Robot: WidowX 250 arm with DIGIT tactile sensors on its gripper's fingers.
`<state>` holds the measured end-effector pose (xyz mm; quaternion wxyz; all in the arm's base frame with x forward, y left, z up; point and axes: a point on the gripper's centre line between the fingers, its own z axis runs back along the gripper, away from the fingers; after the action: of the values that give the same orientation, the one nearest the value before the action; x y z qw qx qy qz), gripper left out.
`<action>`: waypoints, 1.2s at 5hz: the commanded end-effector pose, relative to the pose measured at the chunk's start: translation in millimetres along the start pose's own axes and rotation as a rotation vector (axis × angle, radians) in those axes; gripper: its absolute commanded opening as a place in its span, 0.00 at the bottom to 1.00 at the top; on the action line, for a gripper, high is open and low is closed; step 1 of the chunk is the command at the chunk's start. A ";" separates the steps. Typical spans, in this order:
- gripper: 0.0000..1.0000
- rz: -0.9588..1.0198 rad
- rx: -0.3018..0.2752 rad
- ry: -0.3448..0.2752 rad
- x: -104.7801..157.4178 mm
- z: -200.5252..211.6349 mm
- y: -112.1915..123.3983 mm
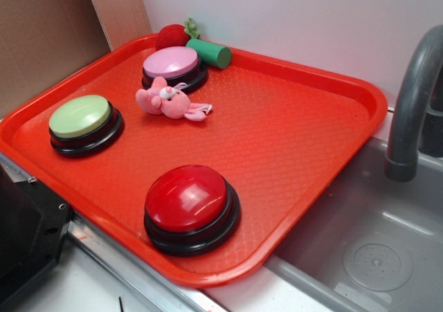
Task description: Push the green button.
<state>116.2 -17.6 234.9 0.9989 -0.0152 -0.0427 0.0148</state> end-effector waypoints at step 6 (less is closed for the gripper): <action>1.00 -0.232 0.041 0.012 27.4 -152.1 86.8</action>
<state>147.1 63.9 77.2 0.9946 -0.0002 -0.0252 -0.1002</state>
